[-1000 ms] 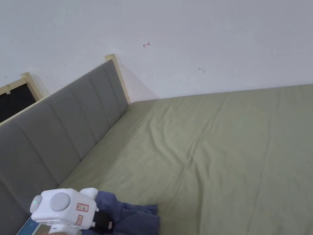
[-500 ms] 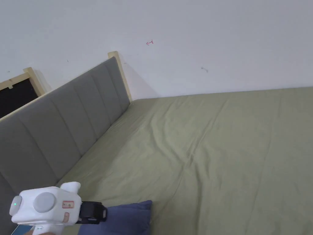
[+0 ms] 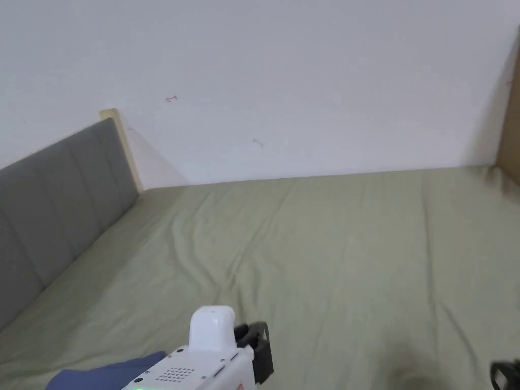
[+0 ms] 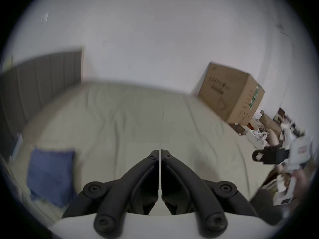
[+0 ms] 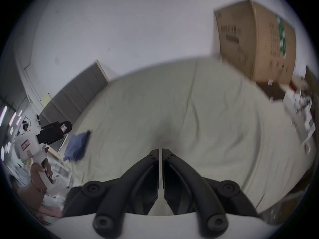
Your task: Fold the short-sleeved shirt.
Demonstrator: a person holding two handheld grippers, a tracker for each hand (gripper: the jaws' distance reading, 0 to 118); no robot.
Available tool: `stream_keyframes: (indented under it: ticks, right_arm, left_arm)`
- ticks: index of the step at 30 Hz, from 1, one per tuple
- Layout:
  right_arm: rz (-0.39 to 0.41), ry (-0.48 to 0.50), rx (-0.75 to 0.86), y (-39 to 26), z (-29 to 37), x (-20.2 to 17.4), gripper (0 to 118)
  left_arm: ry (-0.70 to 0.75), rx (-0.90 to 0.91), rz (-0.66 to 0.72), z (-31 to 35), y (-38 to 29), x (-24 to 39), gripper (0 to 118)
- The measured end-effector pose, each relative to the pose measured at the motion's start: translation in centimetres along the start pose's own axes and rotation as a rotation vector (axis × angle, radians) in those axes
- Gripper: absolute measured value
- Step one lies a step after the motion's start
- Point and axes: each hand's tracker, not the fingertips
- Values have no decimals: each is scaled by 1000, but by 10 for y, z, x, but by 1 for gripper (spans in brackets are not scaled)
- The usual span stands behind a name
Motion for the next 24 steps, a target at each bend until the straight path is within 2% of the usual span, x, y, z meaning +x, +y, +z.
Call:
stream_keyframes:
  ticks: [1, 2, 4, 5, 9, 15, 16, 17, 18, 20, 21, 22, 23, 24]
  right_arm:
    - [44, -19, 117, 2, 8, 1, 4]
    - [78, -50, 224, 3, 16, 1, 4]
    - [129, -82, 377, 4, 29, 3, 4]
    - [126, -90, 429, 3, 31, 10, 4]
    - [84, -163, 550, 10, 51, 9, 4]
    - [134, -210, 603, 15, 65, 6, 9]
    - [138, -206, 611, 14, 67, 7, 18]
    - [143, -210, 615, 14, 67, 5, 42]
    - [151, -223, 618, 14, 67, 3, 61]
    - [174, -273, 600, 14, 64, -1, 75]
    - [177, -270, 603, 14, 63, -2, 80]
    - [177, -268, 602, 13, 63, -2, 85]
    - [174, -268, 601, 13, 63, -3, 97]
    - [169, -267, 597, 14, 62, -3, 104]
  left_arm:
    - [67, 61, -87, 4, 3, 18, 1]
    - [97, 110, -118, 9, 5, 30, 1]
    - [73, 202, -121, 16, 7, 47, 2]
    - [98, 240, -138, 21, 8, 57, 1]
    - [159, 306, -129, 36, 10, 82, 2]
    - [165, 314, -50, 45, 20, 90, 4]
    - [152, 319, -48, 45, 22, 92, 14]
    - [130, 326, -50, 45, 24, 92, 39]
    - [131, 331, -52, 46, 25, 92, 60]
    - [115, 329, -57, 45, 27, 93, 108]
    - [112, 322, -59, 44, 28, 93, 118]
    - [111, 316, -61, 43, 28, 93, 118]
    - [121, 320, -65, 43, 27, 94, 118]
    - [134, 348, -67, 45, 25, 96, 118]
